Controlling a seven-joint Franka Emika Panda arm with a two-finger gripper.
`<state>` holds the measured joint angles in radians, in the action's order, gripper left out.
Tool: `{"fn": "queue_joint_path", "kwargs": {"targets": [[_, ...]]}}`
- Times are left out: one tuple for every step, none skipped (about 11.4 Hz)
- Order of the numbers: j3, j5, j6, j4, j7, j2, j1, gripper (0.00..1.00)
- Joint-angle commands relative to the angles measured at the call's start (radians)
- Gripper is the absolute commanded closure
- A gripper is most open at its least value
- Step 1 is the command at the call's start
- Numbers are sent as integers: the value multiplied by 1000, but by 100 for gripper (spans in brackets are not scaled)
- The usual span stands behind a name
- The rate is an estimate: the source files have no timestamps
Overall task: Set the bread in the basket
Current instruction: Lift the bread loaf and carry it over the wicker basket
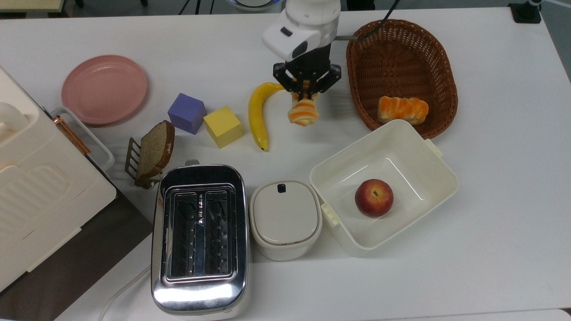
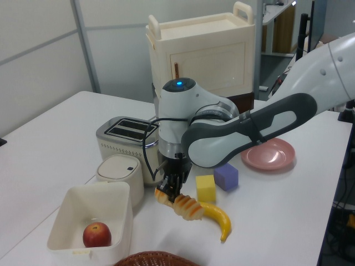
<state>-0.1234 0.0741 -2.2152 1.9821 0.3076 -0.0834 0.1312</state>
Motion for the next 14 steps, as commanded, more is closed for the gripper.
{"fn": "queue_joint_path", "kwargs": {"targets": [[-2,18,14,9,-4,36,62,86],[-5,16,14,1,-1,36,82,86],[-5,16,20,-11,-2,39,97,86],[-8,15,63,-20,-1,36,122,86],[-7,15,83,-25,-1,34,154,86],[-8,13,89,-25,-1,33,174,86],[-8,13,100,-25,1,30,209,86],[-8,13,127,-25,1,28,237,86],[-8,12,141,-25,1,25,263,86],[-10,12,163,-23,1,21,293,86],[-10,12,183,-22,-1,14,315,86],[-10,10,184,-17,1,10,335,86],[-10,10,187,-17,1,-1,349,86],[-10,12,187,-17,-1,-13,364,86]]}}
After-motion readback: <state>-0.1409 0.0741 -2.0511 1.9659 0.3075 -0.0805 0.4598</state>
